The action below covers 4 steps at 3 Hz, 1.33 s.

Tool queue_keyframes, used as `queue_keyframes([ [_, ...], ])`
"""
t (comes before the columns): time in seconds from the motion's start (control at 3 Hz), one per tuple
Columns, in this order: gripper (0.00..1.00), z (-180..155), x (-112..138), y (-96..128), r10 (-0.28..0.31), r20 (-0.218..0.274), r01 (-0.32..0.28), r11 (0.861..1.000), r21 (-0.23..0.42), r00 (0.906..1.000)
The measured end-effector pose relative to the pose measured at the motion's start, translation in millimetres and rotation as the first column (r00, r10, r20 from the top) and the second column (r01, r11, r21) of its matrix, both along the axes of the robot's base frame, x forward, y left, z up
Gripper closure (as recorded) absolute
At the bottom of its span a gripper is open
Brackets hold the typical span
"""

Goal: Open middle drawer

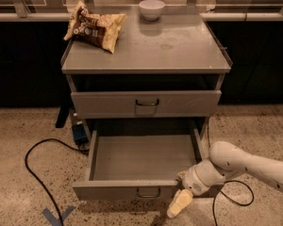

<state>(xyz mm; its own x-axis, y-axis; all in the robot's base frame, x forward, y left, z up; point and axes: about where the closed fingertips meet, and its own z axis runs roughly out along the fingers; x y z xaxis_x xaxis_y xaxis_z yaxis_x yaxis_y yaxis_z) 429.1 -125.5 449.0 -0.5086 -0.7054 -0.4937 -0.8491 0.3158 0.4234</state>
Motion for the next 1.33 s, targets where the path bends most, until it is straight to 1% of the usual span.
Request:
queue_keyframes([
  [0.33, 0.0, -4.4, -3.8, 4.9, 0.007, -0.018, -0.007, 1.0, 0.012, 0.9998],
  [0.67, 0.0, -1.7, -14.6, 5.6, 0.011, -0.045, -0.009, 1.0, 0.029, 0.9989],
  [1.0, 0.0, -1.0, -14.9, 5.6, 0.011, -0.046, -0.01, 1.0, 0.029, 0.9989],
  [1.33, 0.0, 5.9, -32.7, 4.7, 0.026, -0.084, -0.022, 0.999, 0.047, 0.9961],
])
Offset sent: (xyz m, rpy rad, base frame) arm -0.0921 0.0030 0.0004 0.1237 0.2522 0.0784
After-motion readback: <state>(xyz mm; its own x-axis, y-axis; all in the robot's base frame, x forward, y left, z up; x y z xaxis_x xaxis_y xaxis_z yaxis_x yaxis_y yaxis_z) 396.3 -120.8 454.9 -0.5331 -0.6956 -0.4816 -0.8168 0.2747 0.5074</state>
